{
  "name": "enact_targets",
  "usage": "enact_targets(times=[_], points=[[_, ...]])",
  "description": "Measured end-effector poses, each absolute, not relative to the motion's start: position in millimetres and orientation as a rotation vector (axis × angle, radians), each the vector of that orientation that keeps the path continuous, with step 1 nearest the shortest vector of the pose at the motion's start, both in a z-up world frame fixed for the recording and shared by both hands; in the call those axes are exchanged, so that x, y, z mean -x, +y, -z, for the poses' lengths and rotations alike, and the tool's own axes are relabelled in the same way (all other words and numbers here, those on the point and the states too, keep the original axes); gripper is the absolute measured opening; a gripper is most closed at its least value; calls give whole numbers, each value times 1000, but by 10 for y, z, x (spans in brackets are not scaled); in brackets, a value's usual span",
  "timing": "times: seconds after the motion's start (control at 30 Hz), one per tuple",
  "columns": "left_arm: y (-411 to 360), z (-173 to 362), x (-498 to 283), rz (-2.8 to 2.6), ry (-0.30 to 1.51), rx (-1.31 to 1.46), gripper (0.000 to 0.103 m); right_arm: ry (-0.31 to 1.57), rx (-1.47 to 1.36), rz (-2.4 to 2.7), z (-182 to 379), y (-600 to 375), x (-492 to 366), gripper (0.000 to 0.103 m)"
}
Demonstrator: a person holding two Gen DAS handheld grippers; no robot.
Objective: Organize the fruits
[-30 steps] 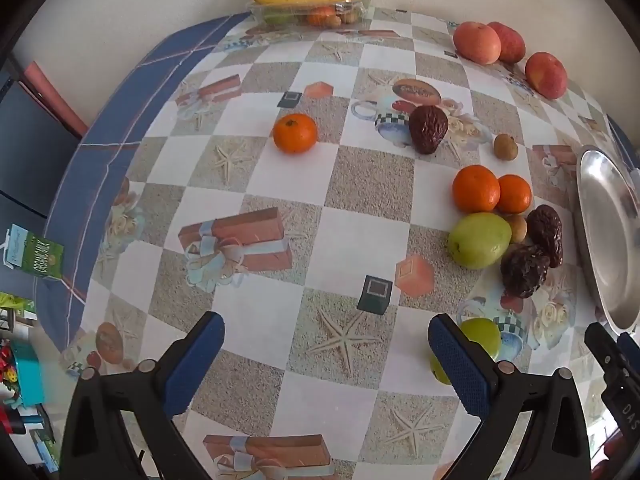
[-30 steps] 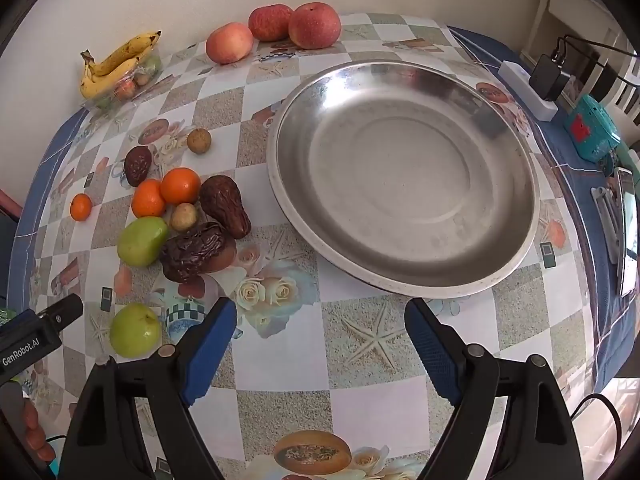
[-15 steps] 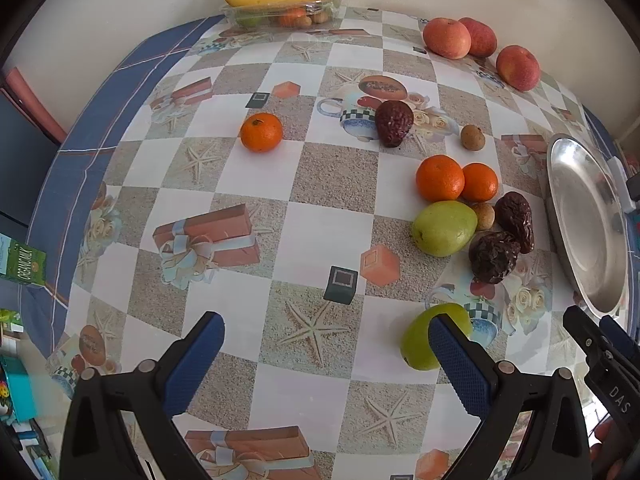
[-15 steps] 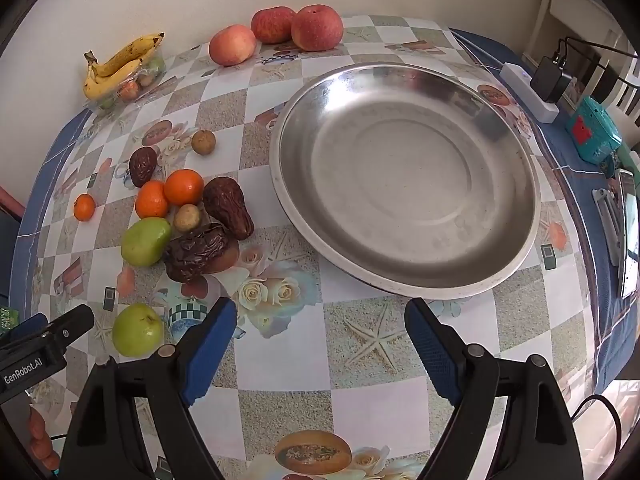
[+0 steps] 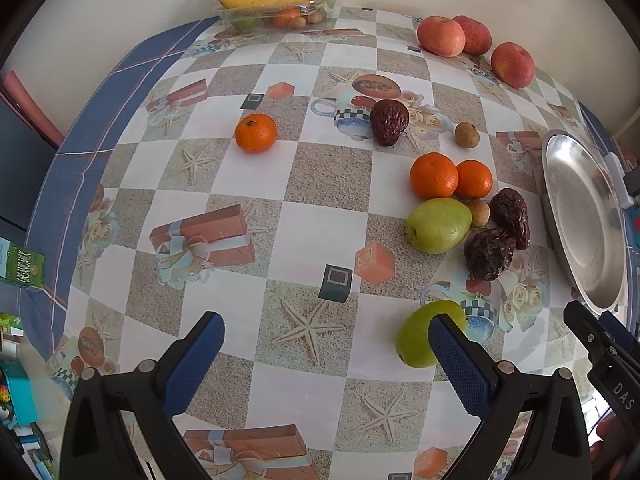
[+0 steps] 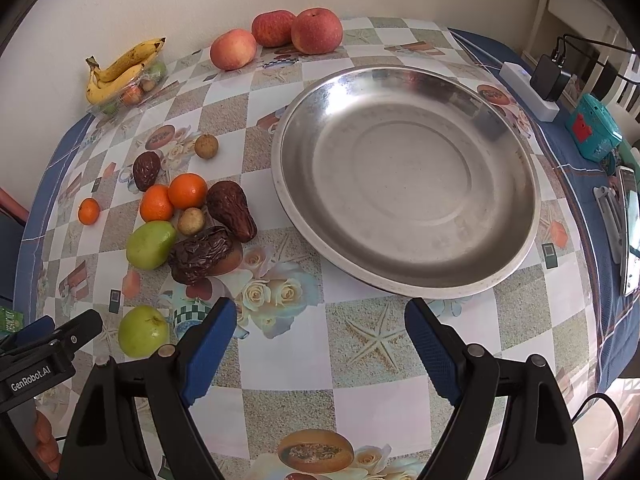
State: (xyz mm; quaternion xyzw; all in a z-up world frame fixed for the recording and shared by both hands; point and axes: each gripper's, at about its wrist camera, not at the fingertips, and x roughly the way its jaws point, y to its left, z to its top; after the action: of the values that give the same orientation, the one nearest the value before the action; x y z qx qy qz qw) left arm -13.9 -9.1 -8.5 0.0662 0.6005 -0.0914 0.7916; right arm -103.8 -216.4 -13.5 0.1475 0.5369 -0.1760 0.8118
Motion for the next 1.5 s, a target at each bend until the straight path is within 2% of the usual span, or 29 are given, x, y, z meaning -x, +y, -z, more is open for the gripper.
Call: enact_targets(times=[0.7, 1.5], points=[[-94, 101, 129, 191, 1296, -133, 103, 1145, -320, 374, 129, -2180, 1041, 87], [-136, 24, 161, 231, 1208, -170, 103, 1148, -324, 375, 146, -2185, 1046, 87]])
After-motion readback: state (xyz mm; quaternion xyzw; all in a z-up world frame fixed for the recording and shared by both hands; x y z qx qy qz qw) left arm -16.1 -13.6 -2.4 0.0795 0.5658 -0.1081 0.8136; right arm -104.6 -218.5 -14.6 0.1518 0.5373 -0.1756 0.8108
